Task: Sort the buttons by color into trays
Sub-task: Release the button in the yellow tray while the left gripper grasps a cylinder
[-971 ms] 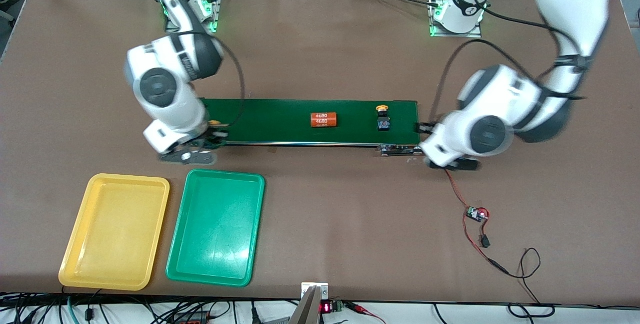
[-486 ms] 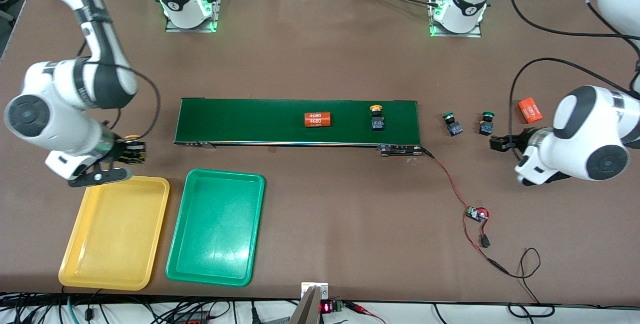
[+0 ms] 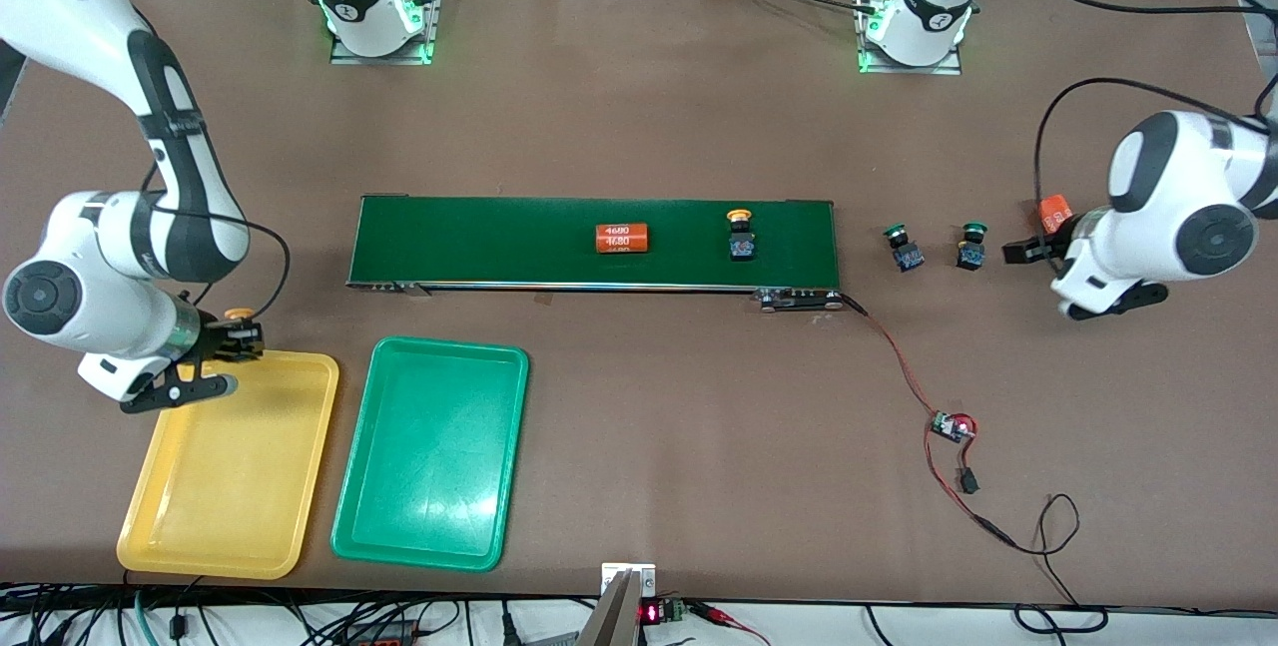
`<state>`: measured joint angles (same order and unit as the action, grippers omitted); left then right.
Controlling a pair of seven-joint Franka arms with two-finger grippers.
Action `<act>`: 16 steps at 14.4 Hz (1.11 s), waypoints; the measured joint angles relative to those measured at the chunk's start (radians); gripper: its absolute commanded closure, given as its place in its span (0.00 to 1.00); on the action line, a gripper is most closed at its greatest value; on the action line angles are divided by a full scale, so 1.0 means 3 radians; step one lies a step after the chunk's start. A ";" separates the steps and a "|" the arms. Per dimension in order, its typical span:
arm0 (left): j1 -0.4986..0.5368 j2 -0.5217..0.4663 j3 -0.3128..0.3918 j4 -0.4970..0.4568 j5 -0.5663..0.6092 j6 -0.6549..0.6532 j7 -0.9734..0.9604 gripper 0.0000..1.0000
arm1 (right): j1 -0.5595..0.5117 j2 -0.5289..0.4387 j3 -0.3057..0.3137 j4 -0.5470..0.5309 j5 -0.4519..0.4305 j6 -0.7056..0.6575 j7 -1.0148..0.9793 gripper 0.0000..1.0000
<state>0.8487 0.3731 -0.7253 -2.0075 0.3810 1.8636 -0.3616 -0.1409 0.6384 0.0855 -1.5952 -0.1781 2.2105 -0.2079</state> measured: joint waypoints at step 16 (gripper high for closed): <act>0.1020 0.0373 0.0022 -0.0738 0.0001 0.1142 0.0769 0.25 | -0.0042 0.0592 -0.0209 0.0371 0.0001 0.0526 0.0000 0.85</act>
<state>1.1547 0.4848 -0.7187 -2.2289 0.3813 2.2063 -0.1310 -0.1534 0.8161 0.0228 -1.4839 -0.1780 2.3683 -0.2078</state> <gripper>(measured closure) 0.176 0.595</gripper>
